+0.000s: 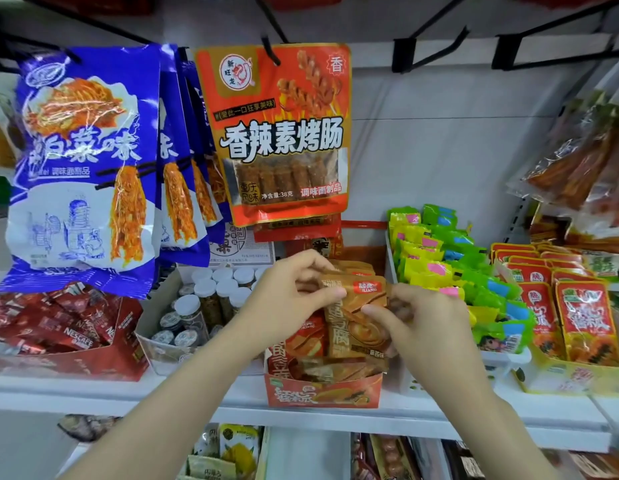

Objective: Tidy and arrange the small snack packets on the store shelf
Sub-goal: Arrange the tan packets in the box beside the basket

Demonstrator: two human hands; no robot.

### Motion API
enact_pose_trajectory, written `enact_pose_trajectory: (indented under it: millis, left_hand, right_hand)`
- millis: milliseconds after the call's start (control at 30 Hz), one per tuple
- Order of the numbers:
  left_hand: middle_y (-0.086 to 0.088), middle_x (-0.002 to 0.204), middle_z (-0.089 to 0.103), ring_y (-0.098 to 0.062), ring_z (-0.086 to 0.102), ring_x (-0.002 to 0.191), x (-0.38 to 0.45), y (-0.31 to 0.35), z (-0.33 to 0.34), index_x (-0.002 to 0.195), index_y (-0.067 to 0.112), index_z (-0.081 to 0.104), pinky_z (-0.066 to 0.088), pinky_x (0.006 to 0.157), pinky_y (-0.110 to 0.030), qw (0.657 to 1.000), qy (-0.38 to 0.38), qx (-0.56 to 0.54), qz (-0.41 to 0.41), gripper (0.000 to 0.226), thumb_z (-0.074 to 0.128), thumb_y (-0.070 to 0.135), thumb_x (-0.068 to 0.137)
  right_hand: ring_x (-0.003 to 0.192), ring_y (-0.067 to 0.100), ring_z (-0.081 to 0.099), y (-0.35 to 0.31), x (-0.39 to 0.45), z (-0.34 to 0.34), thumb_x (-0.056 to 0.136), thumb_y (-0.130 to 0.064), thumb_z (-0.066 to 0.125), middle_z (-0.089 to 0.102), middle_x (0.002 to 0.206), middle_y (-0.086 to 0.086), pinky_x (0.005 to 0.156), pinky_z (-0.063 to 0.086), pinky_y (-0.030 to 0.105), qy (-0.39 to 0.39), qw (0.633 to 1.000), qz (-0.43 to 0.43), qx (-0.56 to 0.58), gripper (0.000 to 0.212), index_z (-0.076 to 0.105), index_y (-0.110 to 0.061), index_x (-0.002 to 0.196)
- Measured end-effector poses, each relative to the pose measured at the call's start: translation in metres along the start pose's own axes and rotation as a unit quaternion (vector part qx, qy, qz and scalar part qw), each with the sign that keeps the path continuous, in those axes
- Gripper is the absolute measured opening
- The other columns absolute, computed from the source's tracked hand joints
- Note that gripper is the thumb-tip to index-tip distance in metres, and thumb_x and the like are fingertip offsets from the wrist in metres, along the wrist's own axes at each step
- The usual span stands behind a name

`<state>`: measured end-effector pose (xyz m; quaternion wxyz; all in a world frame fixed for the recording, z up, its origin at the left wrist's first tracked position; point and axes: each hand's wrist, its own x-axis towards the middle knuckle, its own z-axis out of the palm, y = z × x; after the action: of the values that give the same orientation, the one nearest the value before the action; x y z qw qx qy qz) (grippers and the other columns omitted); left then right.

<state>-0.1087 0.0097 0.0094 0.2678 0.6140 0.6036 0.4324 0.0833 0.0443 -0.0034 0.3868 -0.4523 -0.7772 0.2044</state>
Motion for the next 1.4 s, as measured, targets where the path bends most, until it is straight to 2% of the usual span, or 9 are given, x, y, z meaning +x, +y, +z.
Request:
enact_pose_trajectory:
  millis: [267,367,467,600,733,833,967,1200,1400]
  left_hand:
    - [0.027,0.101,0.062,0.002,0.061,0.096,-0.045,-0.014,0.007,0.105,0.049,0.057,0.050,0.078,-0.011,0.993,0.093,0.064,0.029,0.035,0.077,0.049,0.076]
    - [0.027,0.100,0.064,0.004,0.058,0.099,-0.061,-0.019,0.009,0.107,0.043,0.063,0.046,0.081,-0.011,0.988,0.031,0.147,0.025,0.047,0.074,0.065,0.067]
    - [0.025,0.102,0.067,0.009,0.057,0.096,-0.066,-0.027,0.022,0.110,0.040,0.068,0.043,0.081,-0.008,0.979,-0.017,0.204,0.014,0.032,0.078,0.044,0.079]
    - [0.014,0.095,0.073,-0.001,0.063,0.088,-0.069,-0.035,0.038,0.106,0.029,0.074,0.051,0.080,-0.023,0.976,0.021,0.211,0.054,0.024,0.070,0.014,0.089]
    - [0.018,0.095,0.074,0.004,0.066,0.089,-0.072,-0.040,0.034,0.104,0.023,0.077,0.052,0.079,-0.016,0.979,0.055,0.174,0.095,0.027,0.069,0.003,0.087]
    - [0.033,0.091,0.067,0.012,0.061,0.087,-0.073,-0.039,0.024,0.112,0.033,0.073,0.046,0.072,-0.008,0.990,-0.048,0.133,0.003,0.024,0.067,0.019,0.093]
    - [0.031,0.112,0.064,0.011,0.058,0.105,-0.071,-0.035,0.013,0.121,0.046,0.062,0.051,0.090,-0.020,0.982,-0.118,0.145,-0.040,0.051,0.066,0.067,0.075]
    - [0.017,0.094,0.071,-0.004,0.069,0.091,-0.056,-0.016,0.010,0.094,0.042,0.067,0.055,0.080,-0.024,0.988,0.128,-0.087,-0.011,0.016,0.069,0.053,0.082]
    - [0.020,0.101,0.072,-0.001,0.068,0.093,-0.038,-0.008,0.014,0.106,0.035,0.064,0.056,0.079,-0.018,0.980,0.132,-0.148,-0.015,0.036,0.081,0.031,0.075]
  right_hand:
    - [0.036,0.001,0.058,0.004,0.001,-0.008,0.084,-0.029,0.075,0.063,0.051,-0.017,0.051,0.049,0.023,-0.034,0.999,0.014,0.017,0.032,0.056,-0.025,0.058]
    - [0.037,-0.001,0.058,0.004,-0.001,-0.010,0.083,-0.028,0.076,0.062,0.047,-0.011,0.052,0.049,0.021,0.004,1.000,0.008,0.004,0.027,0.061,-0.021,0.061]
    - [0.046,0.004,0.062,0.002,-0.002,-0.009,0.083,-0.031,0.076,0.065,0.051,-0.008,0.060,0.054,0.030,0.027,0.999,-0.008,-0.033,0.027,0.060,-0.020,0.064]
    - [0.055,0.014,0.065,-0.003,-0.006,-0.008,0.082,-0.030,0.077,0.066,0.054,-0.007,0.056,0.051,0.032,0.089,0.993,-0.047,-0.055,0.028,0.060,-0.017,0.063]
    - [0.056,0.013,0.066,-0.003,-0.005,-0.009,0.081,-0.030,0.076,0.064,0.055,-0.009,0.054,0.050,0.028,0.120,0.991,-0.054,-0.036,0.022,0.067,-0.016,0.067]
    - [0.055,0.010,0.063,-0.002,-0.005,-0.009,0.081,-0.031,0.077,0.057,0.052,-0.015,0.055,0.049,0.026,0.116,0.991,-0.054,-0.035,0.023,0.066,-0.016,0.066]
    - [0.057,0.009,0.060,0.000,-0.003,-0.010,0.079,-0.032,0.078,0.060,0.057,-0.011,0.056,0.044,0.021,0.114,0.991,-0.056,-0.033,0.023,0.067,-0.016,0.066]
    - [0.061,0.007,0.058,-0.007,0.011,-0.018,0.080,-0.047,0.069,0.064,0.064,-0.012,0.052,0.041,0.021,0.084,0.995,-0.055,0.006,0.030,0.062,-0.022,0.065]
    - [0.078,0.006,0.071,-0.013,0.027,-0.011,0.086,-0.029,0.070,0.075,0.083,-0.012,0.077,0.059,0.037,-0.089,0.983,-0.027,0.159,0.007,0.073,-0.023,0.088]
